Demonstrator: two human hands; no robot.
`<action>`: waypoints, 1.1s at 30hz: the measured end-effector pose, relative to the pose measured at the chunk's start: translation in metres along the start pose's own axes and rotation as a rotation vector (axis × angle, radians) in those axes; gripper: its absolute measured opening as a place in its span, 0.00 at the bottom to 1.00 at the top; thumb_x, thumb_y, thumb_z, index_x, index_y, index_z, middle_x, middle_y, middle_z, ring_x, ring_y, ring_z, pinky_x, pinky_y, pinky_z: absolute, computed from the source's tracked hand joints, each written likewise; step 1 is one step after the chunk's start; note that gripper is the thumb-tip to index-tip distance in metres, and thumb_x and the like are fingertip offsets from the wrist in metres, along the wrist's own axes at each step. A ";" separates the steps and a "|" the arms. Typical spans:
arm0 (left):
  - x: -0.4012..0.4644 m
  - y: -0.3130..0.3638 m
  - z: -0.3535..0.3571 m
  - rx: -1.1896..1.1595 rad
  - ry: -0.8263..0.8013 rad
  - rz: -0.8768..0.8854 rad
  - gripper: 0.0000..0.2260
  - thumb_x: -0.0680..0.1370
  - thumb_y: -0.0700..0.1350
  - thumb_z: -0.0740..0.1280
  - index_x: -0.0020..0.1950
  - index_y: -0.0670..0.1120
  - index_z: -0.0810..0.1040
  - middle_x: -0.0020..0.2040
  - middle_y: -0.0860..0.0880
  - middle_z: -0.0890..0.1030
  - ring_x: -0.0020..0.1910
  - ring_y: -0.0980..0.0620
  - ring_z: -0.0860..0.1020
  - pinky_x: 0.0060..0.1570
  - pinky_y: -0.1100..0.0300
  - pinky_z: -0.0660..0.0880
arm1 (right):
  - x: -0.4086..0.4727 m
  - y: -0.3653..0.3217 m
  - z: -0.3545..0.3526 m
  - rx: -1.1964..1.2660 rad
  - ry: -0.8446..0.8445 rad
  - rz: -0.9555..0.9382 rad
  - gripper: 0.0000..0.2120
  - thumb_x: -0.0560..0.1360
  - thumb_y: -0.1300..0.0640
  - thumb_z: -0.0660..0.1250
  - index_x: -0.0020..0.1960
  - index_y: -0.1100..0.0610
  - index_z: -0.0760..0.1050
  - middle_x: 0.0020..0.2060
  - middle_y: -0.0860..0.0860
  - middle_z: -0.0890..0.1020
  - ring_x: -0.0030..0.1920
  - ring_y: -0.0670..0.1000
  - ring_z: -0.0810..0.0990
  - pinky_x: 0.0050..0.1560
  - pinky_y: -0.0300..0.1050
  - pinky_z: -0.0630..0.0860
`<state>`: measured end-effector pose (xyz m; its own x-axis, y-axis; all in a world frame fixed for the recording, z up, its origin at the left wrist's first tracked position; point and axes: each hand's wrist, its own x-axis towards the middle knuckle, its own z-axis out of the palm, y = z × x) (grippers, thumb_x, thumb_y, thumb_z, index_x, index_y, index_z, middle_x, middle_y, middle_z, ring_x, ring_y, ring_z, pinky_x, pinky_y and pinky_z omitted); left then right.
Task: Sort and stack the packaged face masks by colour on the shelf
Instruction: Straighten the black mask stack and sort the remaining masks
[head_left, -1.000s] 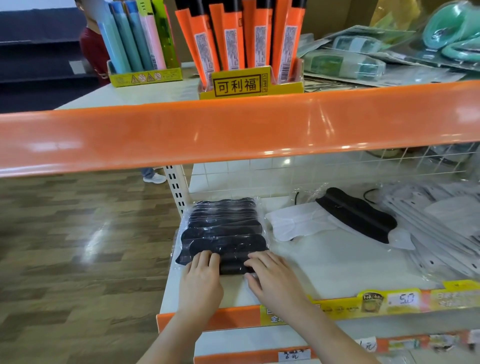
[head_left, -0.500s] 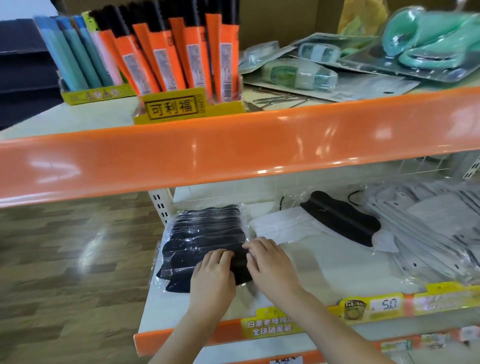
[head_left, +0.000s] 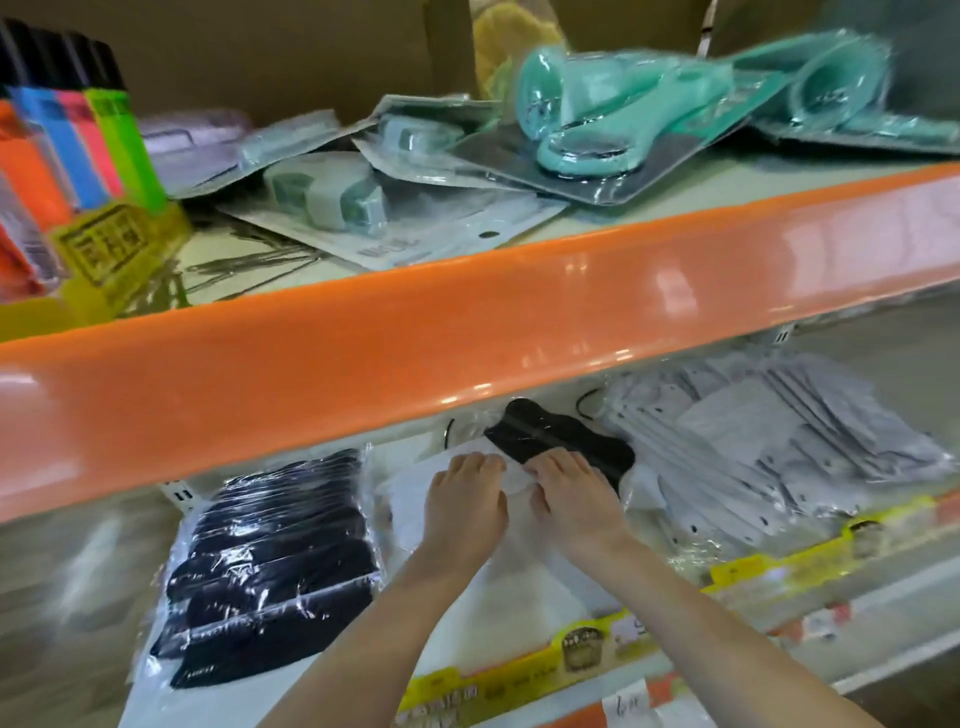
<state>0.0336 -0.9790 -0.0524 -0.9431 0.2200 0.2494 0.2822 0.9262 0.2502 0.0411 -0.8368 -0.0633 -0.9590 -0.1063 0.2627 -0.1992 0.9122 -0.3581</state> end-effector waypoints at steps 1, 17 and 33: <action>0.005 0.009 0.004 -0.005 -0.009 0.012 0.17 0.76 0.38 0.58 0.65 0.46 0.73 0.62 0.49 0.76 0.62 0.48 0.71 0.55 0.56 0.69 | 0.002 0.009 -0.005 -0.024 -0.012 0.004 0.14 0.76 0.60 0.64 0.61 0.57 0.76 0.57 0.52 0.77 0.60 0.56 0.75 0.57 0.51 0.70; 0.025 0.057 0.054 0.037 -0.112 -0.011 0.17 0.78 0.44 0.61 0.67 0.47 0.70 0.72 0.47 0.67 0.71 0.47 0.64 0.64 0.53 0.64 | -0.001 0.070 -0.008 -0.164 -0.112 -0.038 0.20 0.79 0.48 0.57 0.70 0.51 0.64 0.70 0.47 0.67 0.72 0.48 0.63 0.69 0.45 0.57; 0.004 0.057 0.062 0.105 0.131 0.030 0.19 0.58 0.41 0.80 0.46 0.49 0.82 0.44 0.52 0.82 0.45 0.50 0.81 0.47 0.59 0.78 | -0.007 0.077 0.009 -0.090 0.115 -0.068 0.15 0.57 0.62 0.80 0.41 0.54 0.80 0.37 0.49 0.82 0.39 0.53 0.82 0.39 0.49 0.79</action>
<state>0.0354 -0.9066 -0.0952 -0.9015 0.2125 0.3771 0.2834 0.9483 0.1431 0.0305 -0.7695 -0.1005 -0.9136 -0.1278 0.3859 -0.2391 0.9367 -0.2557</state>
